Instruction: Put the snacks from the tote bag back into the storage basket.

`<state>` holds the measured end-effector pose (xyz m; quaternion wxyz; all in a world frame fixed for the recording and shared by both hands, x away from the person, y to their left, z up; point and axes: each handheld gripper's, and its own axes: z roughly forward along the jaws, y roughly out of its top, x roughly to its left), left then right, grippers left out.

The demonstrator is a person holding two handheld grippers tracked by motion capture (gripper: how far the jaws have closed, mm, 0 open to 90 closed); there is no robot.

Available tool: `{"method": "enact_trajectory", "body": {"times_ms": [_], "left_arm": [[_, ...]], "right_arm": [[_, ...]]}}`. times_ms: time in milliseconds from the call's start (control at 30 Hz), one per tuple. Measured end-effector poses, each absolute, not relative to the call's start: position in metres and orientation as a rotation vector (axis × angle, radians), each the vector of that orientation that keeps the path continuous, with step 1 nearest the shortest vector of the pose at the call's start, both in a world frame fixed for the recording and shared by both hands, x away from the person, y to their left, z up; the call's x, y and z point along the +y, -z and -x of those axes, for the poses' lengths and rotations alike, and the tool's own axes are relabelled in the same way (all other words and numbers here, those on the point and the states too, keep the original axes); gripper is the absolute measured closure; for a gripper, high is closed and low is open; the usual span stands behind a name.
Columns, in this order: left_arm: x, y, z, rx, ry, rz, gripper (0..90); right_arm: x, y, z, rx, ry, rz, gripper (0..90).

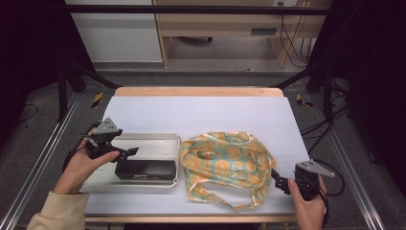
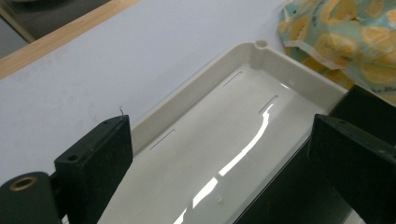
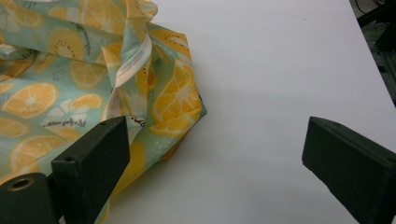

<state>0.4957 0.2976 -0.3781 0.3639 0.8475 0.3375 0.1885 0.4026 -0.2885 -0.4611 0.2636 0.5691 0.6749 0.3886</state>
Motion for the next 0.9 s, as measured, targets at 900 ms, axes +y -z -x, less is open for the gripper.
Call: {"method": "enact_trajectory", "body": {"times_ms": [900], "left_arm": [[0.353, 0.403, -0.511, 1.049, -0.489, -2.057, 6.6]], "right_arm": [[-0.289, 0.461, -0.403, 1.829, -1.045, -1.535, 7.9]]}}
